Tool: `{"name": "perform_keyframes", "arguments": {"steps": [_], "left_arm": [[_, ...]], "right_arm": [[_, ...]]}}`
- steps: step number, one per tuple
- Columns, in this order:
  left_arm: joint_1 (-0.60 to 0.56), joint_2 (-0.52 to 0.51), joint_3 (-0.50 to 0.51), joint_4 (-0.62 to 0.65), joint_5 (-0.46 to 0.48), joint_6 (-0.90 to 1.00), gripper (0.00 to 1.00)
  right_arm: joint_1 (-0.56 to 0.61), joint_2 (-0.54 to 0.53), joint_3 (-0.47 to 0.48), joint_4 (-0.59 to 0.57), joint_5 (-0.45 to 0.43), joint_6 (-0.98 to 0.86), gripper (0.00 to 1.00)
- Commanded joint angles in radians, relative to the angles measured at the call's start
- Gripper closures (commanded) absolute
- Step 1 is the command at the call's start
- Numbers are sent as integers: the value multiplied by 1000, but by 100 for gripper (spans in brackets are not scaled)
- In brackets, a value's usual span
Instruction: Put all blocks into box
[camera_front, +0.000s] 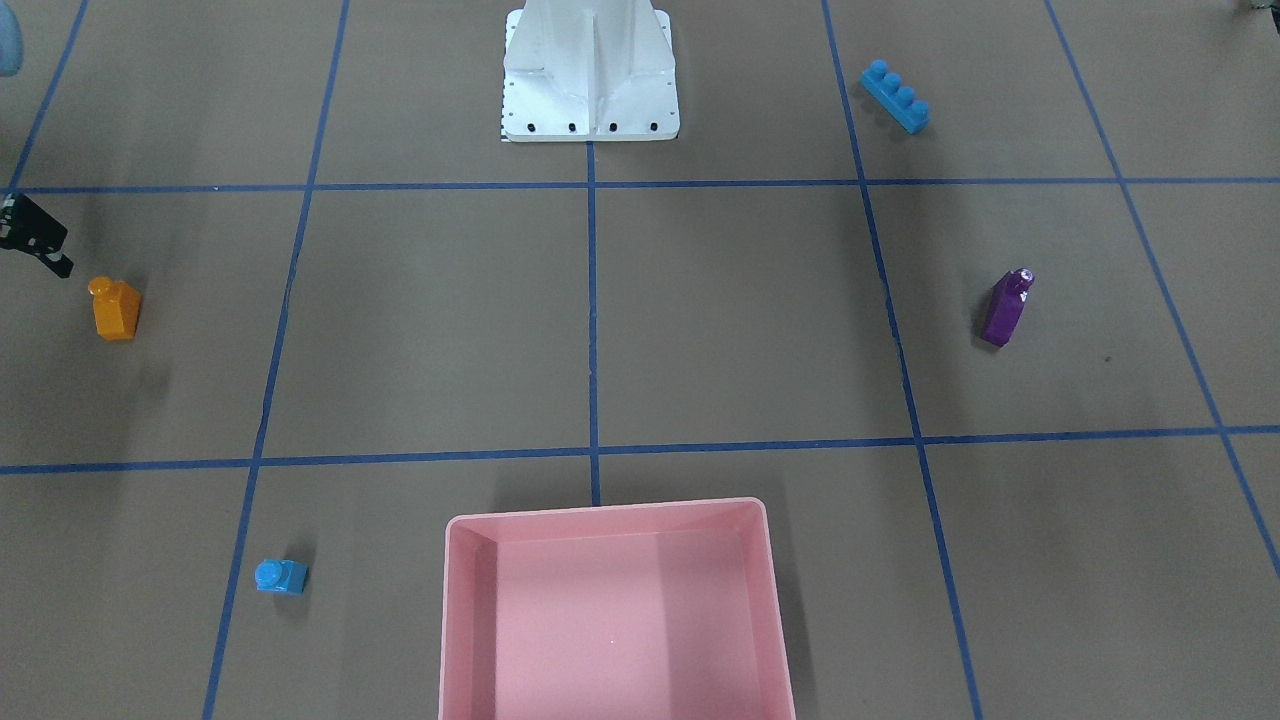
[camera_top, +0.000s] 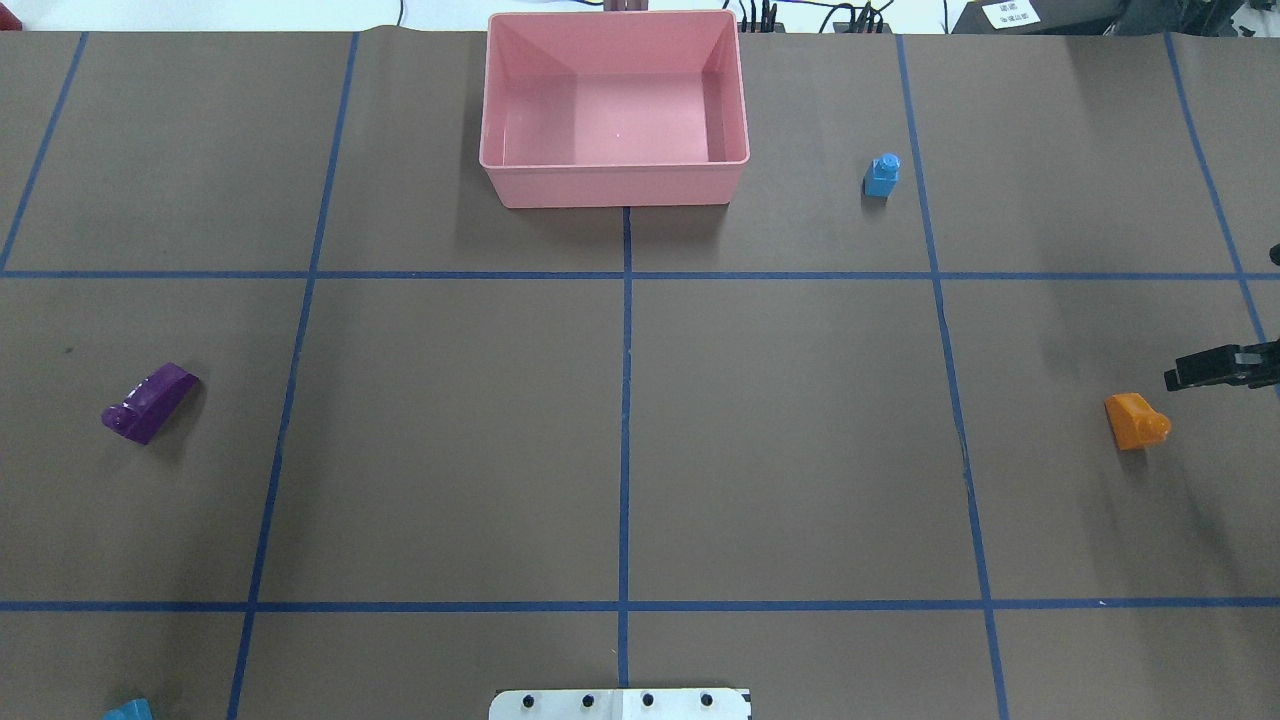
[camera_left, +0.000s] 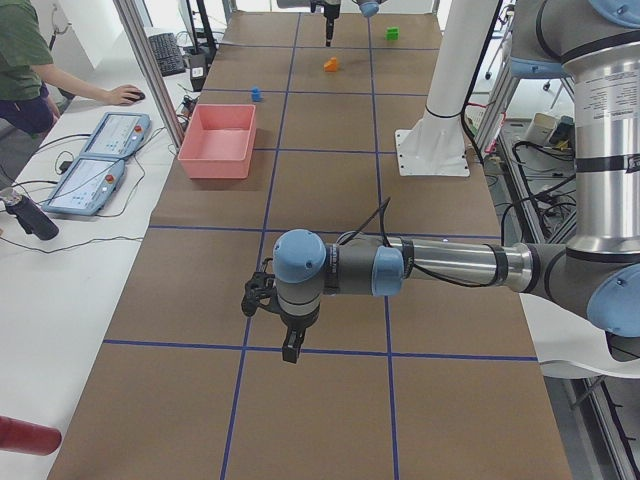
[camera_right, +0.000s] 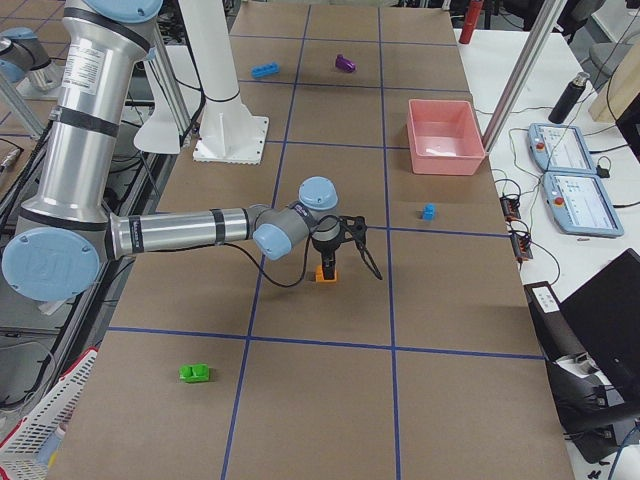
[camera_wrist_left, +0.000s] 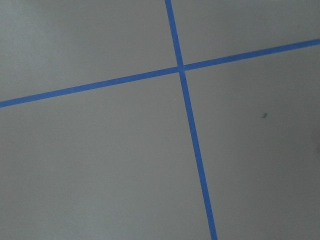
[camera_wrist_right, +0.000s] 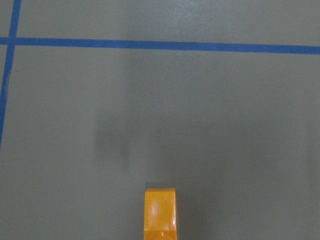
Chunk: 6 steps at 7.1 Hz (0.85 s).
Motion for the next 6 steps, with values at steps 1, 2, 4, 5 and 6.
{"name": "perform_keyframes", "arguments": {"steps": [1, 2, 4, 5, 6], "left_arm": [[0, 0, 1, -2, 0, 0, 0], [0, 0, 1, -2, 0, 0, 0], [0, 5, 1, -2, 0, 0, 0], [0, 9, 0, -2, 0, 0, 0], [0, 9, 0, -2, 0, 0, 0]], "right_arm": [[-99, 21, -28, 31, -78, 76, 0], [-117, 22, -45, 31, -78, 77, 0], [-136, 24, -106, 94, -80, 77, 0], [-140, 24, -126, 129, -80, 78, 2], [-142, 24, -128, 136, -80, 78, 12]]}}
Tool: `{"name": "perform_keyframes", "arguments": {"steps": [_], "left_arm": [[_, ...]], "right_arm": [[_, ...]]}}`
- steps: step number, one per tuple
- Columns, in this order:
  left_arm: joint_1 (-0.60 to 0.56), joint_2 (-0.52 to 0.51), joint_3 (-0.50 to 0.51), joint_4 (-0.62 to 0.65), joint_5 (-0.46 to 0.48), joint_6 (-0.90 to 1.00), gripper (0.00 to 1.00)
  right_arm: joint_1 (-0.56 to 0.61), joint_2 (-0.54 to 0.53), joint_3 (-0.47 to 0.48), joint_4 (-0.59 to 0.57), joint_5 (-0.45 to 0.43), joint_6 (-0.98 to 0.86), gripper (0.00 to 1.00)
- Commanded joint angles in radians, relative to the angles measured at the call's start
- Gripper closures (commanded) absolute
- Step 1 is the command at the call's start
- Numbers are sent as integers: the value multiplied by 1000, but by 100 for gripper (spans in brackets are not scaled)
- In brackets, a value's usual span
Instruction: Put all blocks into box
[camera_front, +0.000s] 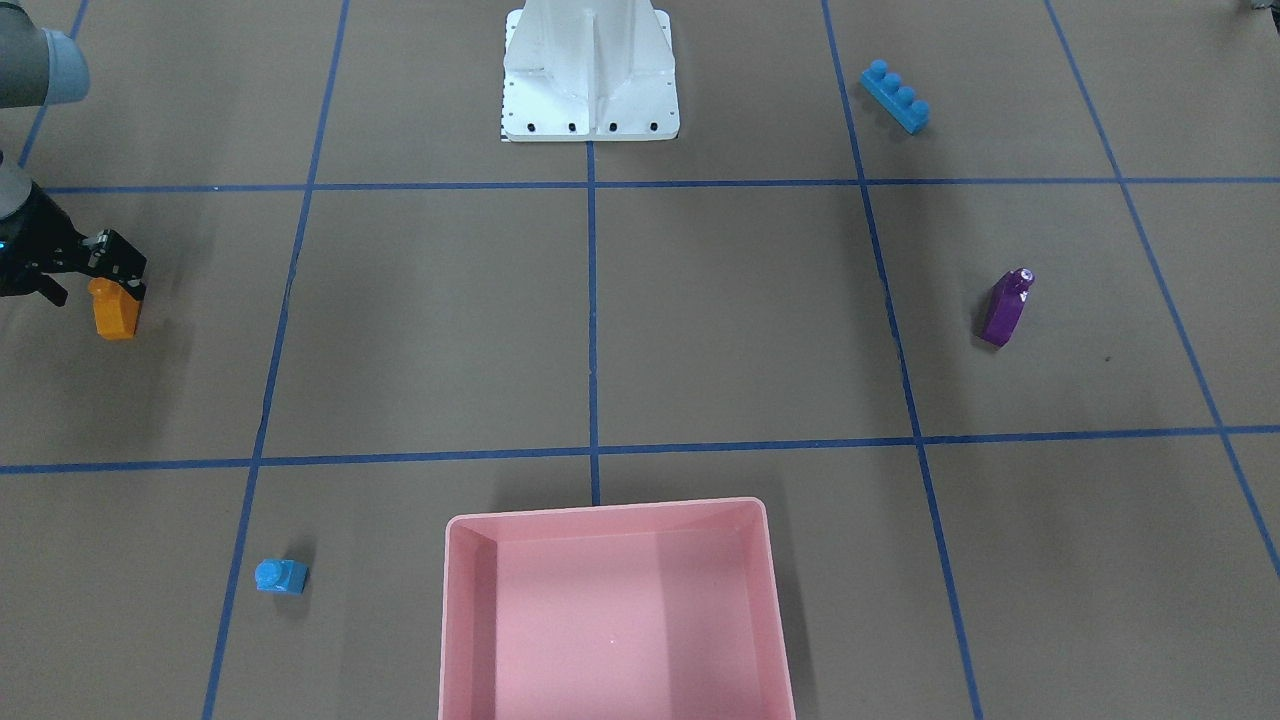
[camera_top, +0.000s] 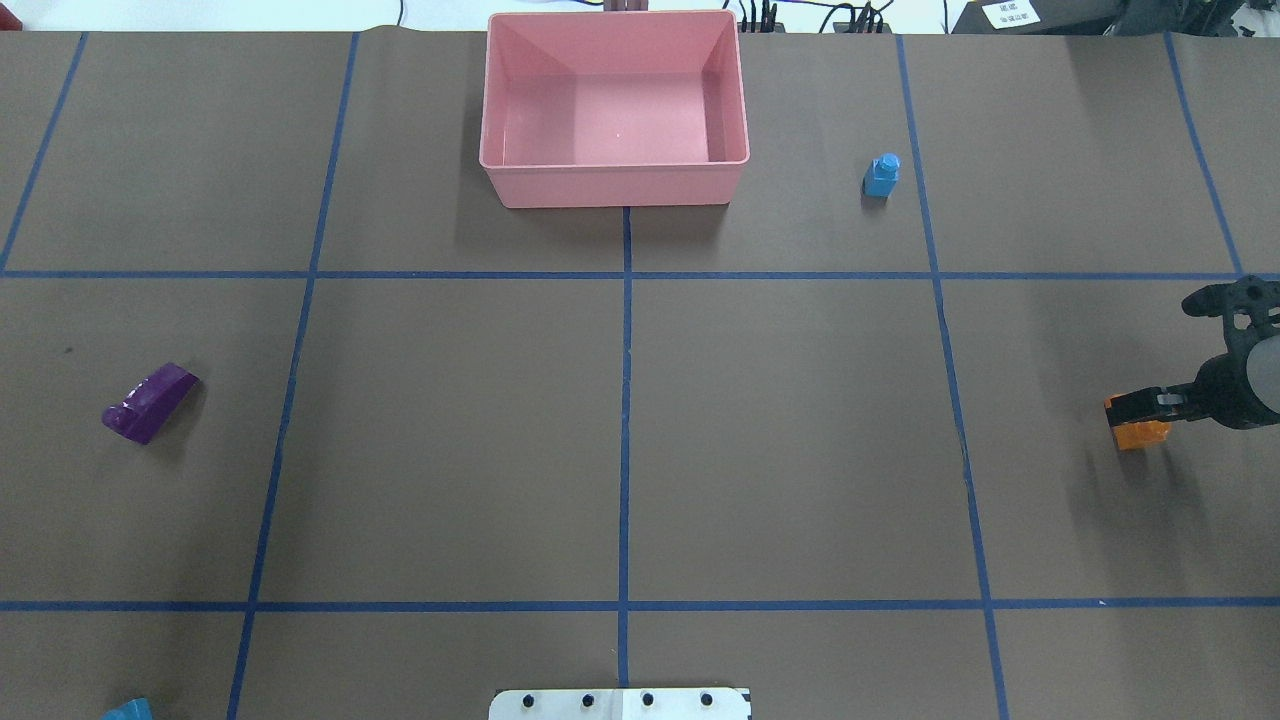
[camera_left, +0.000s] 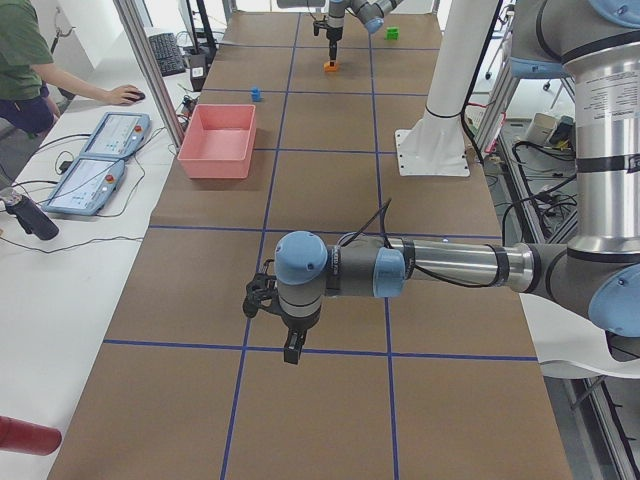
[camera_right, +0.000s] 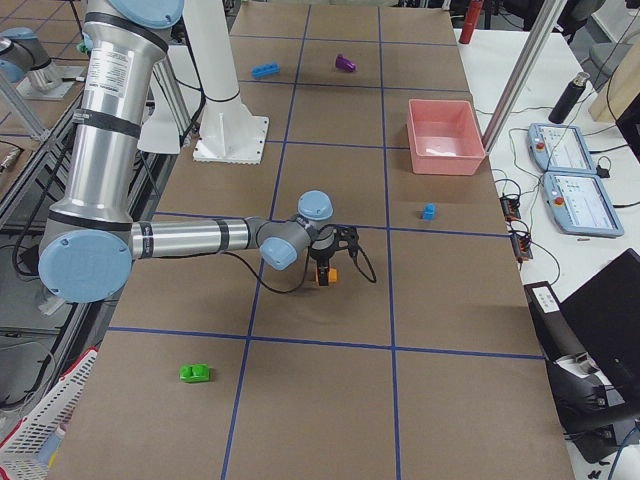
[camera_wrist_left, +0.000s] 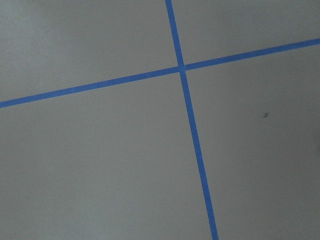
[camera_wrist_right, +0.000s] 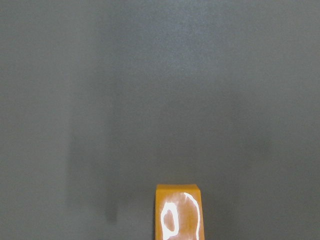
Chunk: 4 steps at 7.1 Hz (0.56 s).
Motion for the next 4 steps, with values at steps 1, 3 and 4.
{"name": "perform_keyframes", "arguments": {"steps": [1, 3, 4], "left_arm": [[0, 2, -1, 0, 0, 0, 0], [0, 3, -1, 0, 0, 0, 0], [0, 3, -1, 0, -2, 0, 0]], "right_arm": [[-7, -1, -15, 22, 1, 1, 39], [-7, 0, -10, 22, 4, 1, 100], [-7, 0, -1, 22, 4, -1, 100]]}}
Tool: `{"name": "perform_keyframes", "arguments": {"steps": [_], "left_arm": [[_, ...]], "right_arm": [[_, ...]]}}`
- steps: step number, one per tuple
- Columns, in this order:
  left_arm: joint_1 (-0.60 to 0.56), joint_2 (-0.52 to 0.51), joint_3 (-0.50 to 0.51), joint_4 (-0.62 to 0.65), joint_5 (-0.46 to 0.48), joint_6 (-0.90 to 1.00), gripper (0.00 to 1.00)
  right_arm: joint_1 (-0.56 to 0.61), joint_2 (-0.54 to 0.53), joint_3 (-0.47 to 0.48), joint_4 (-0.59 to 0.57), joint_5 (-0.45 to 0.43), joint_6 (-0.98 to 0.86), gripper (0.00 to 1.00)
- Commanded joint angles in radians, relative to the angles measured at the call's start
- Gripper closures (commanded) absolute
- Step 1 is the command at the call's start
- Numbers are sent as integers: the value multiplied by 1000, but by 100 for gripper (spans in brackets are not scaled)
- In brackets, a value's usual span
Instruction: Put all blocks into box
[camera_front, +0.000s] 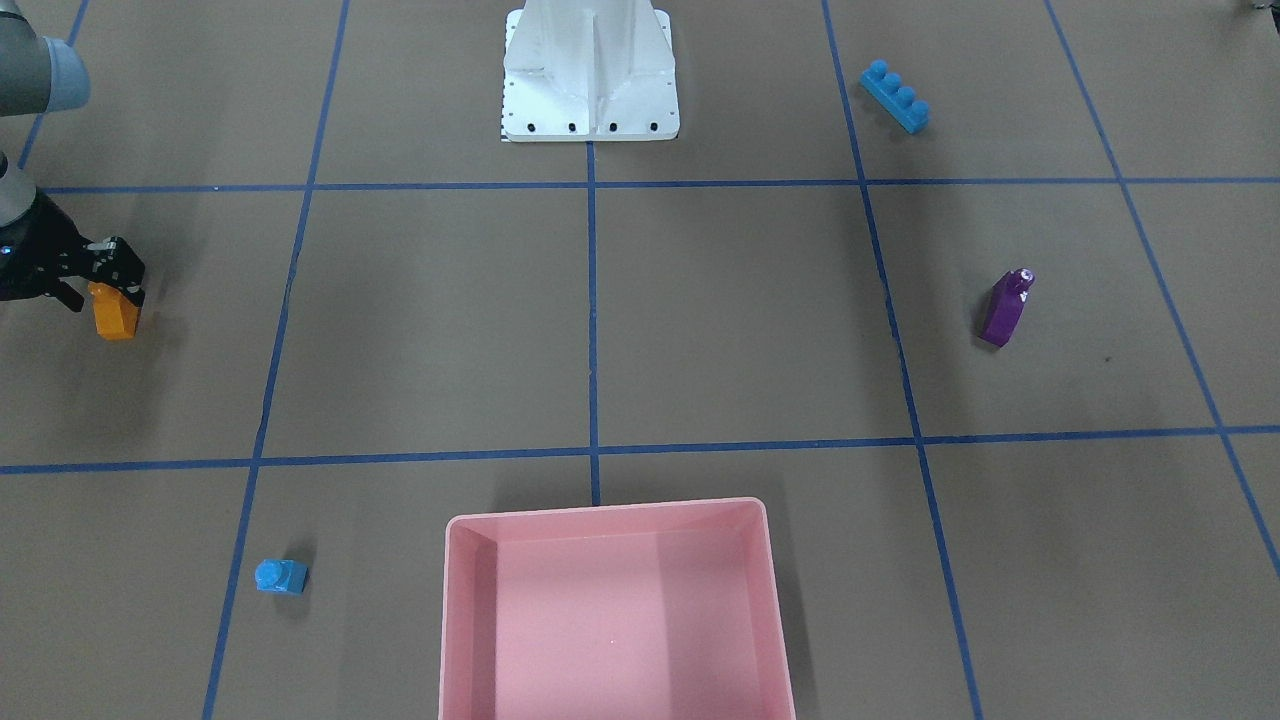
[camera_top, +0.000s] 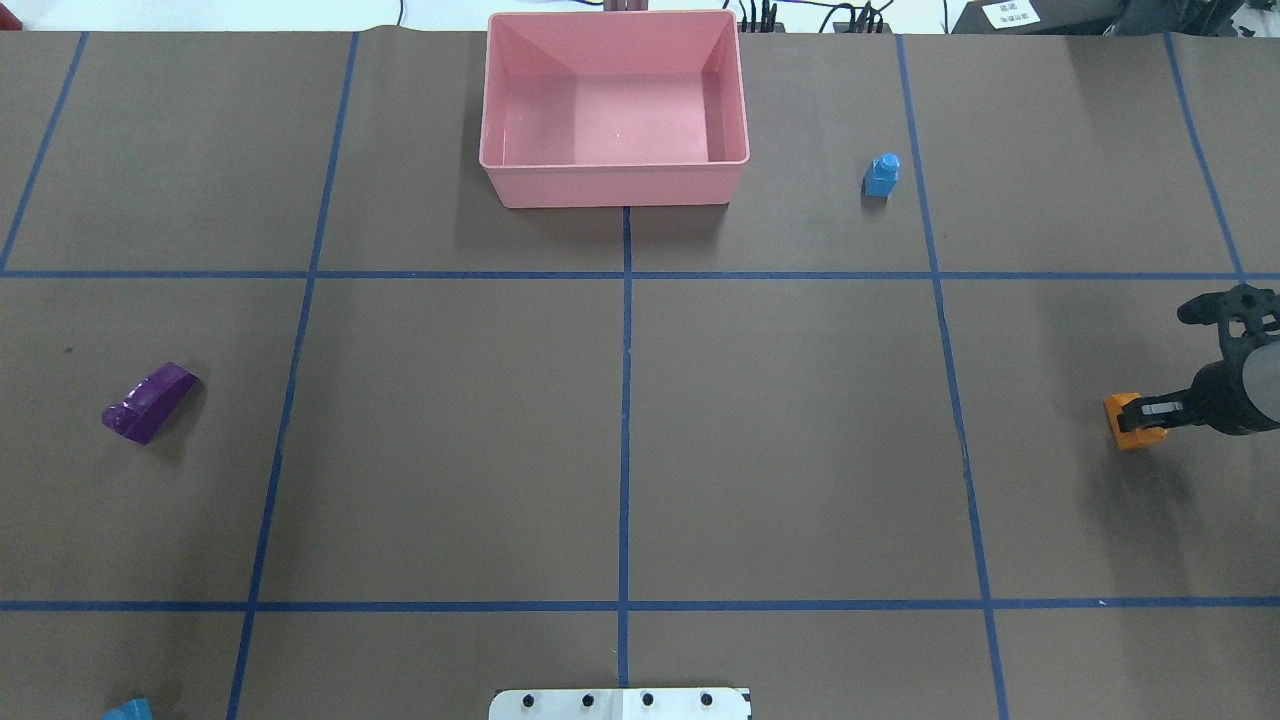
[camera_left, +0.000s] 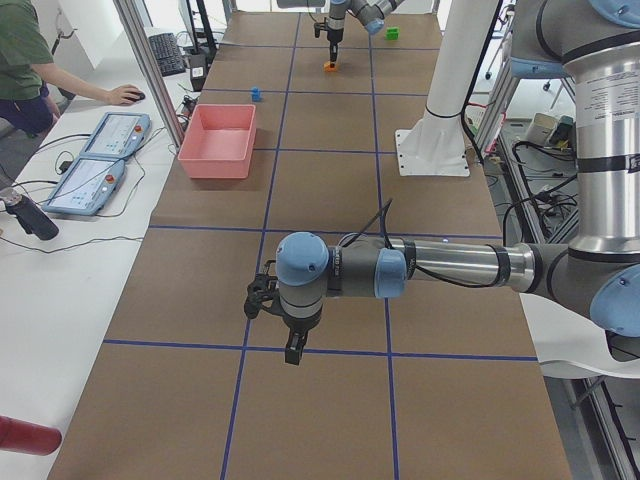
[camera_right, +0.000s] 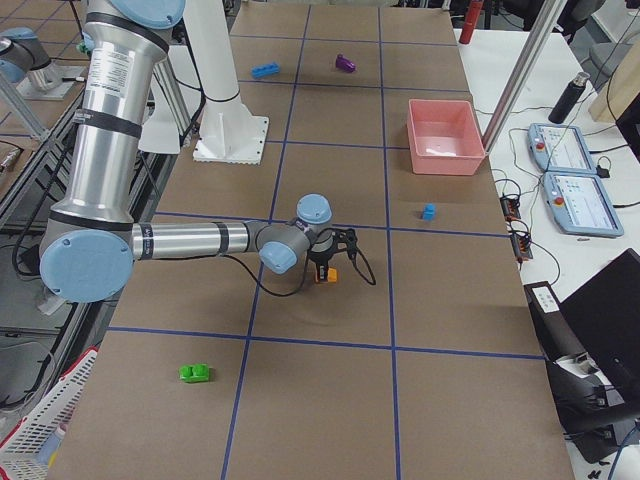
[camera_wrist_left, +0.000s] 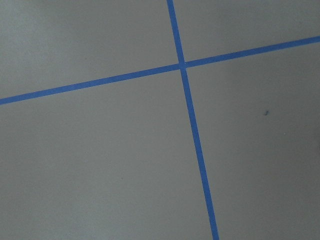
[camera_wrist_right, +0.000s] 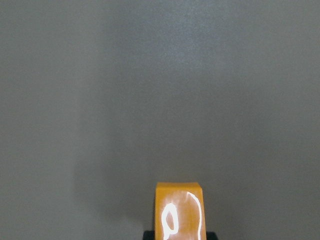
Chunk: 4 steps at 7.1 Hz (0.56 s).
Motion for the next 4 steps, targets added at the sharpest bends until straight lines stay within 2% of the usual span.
{"name": "perform_keyframes", "arguments": {"steps": [1, 3, 4], "left_arm": [[0, 1, -2, 0, -1, 0, 0], [0, -1, -2, 0, -1, 0, 0], [0, -1, -2, 0, -1, 0, 0]], "right_arm": [[0, 2, 28, 0, 8, -1, 100], [10, 20, 85, -12, 25, -1, 100], [44, 66, 82, -27, 39, 1, 100]]}}
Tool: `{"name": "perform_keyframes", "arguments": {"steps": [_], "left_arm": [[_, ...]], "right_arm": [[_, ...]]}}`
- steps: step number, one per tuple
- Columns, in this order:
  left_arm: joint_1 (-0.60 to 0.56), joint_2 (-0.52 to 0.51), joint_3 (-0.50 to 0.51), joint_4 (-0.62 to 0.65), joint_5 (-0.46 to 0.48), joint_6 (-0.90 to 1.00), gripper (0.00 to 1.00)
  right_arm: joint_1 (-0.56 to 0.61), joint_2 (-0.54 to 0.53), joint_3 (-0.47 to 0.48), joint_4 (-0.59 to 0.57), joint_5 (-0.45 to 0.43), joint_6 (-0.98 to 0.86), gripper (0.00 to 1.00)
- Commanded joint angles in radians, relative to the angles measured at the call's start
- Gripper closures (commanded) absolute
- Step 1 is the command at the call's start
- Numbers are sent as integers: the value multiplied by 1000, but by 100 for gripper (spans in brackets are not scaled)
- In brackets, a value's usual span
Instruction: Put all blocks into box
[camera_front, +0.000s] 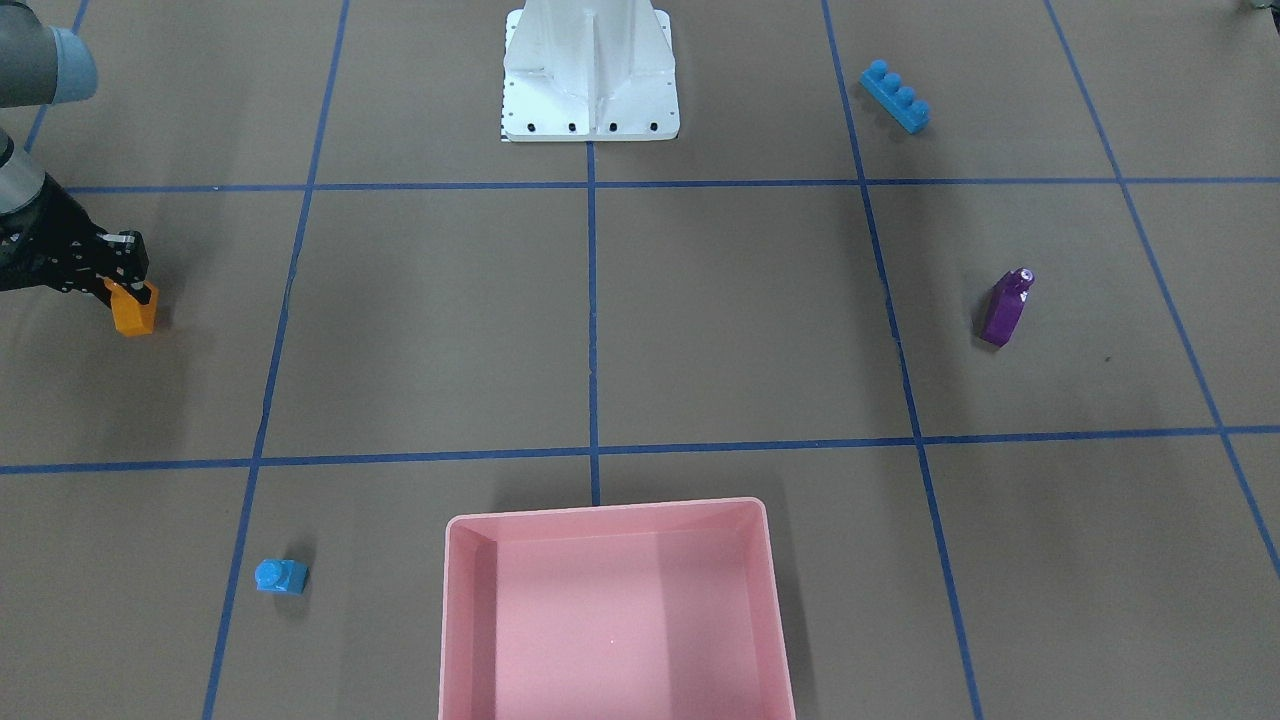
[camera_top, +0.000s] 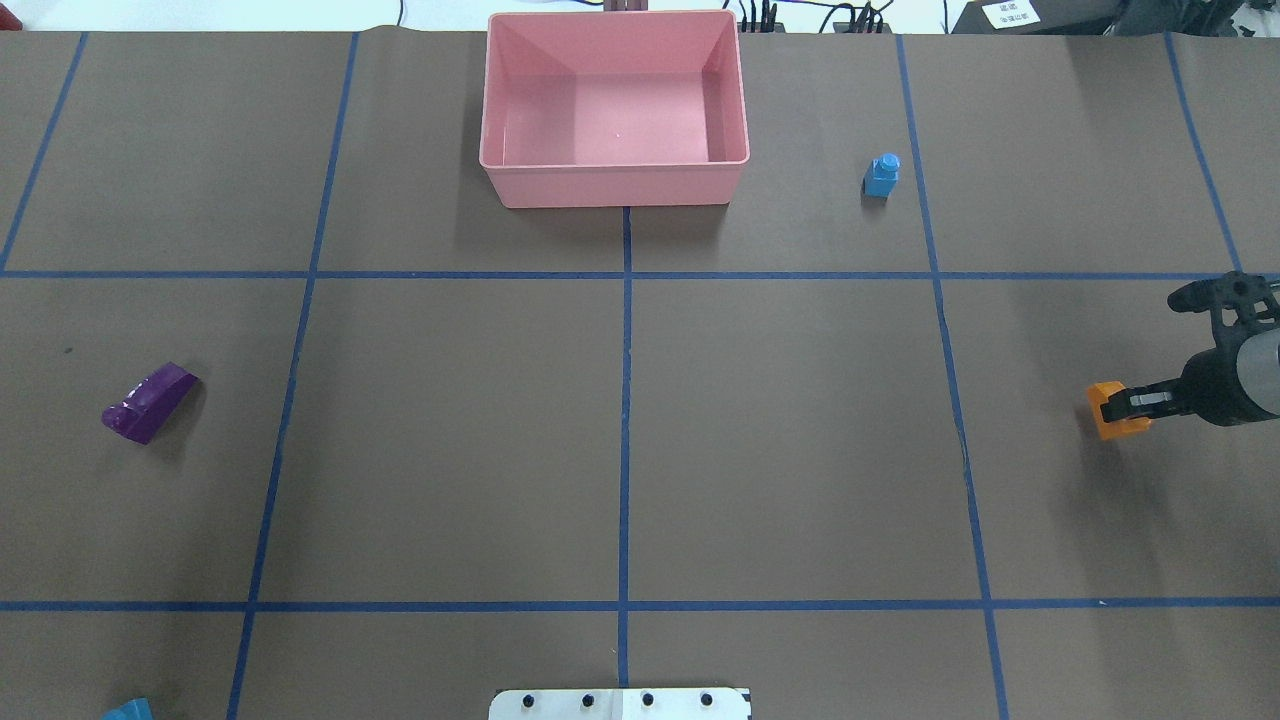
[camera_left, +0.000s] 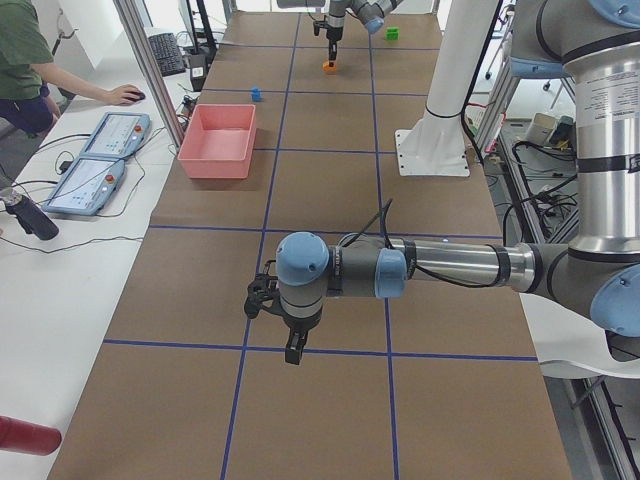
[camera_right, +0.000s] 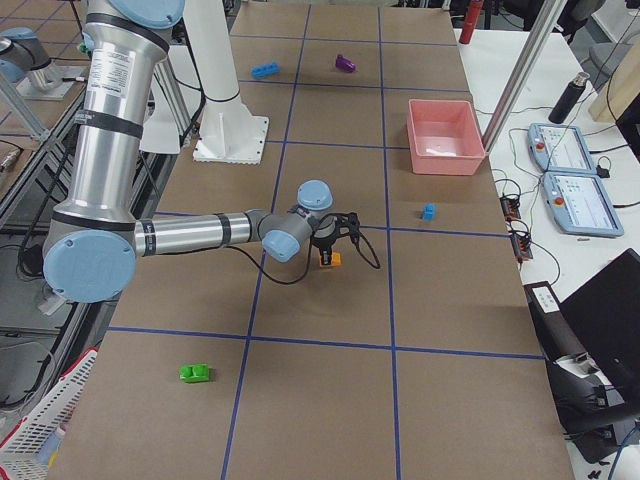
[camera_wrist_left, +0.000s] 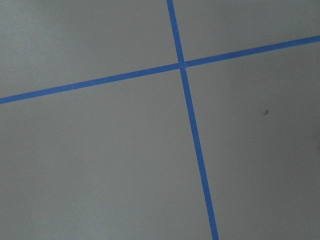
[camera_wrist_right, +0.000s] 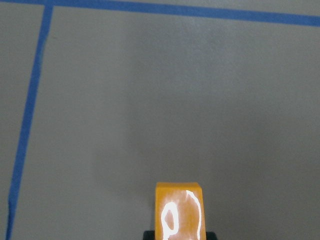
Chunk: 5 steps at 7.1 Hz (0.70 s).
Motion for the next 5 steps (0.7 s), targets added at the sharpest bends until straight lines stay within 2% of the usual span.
{"name": "perform_keyframes", "arguments": {"steps": [1, 3, 4, 5], "left_arm": [[0, 1, 0, 0, 0, 0, 0], [0, 1, 0, -5, 0, 0, 0], [0, 1, 0, -6, 0, 0, 0], [2, 1, 0, -6, -2, 0, 0]], "right_arm": [[41, 106, 11, -93, 18, 1, 100], [49, 331, -26, -315, 12, 1, 100], [55, 459, -91, -380, 12, 1, 100], [78, 600, -204, -420, 12, 1, 100]]}}
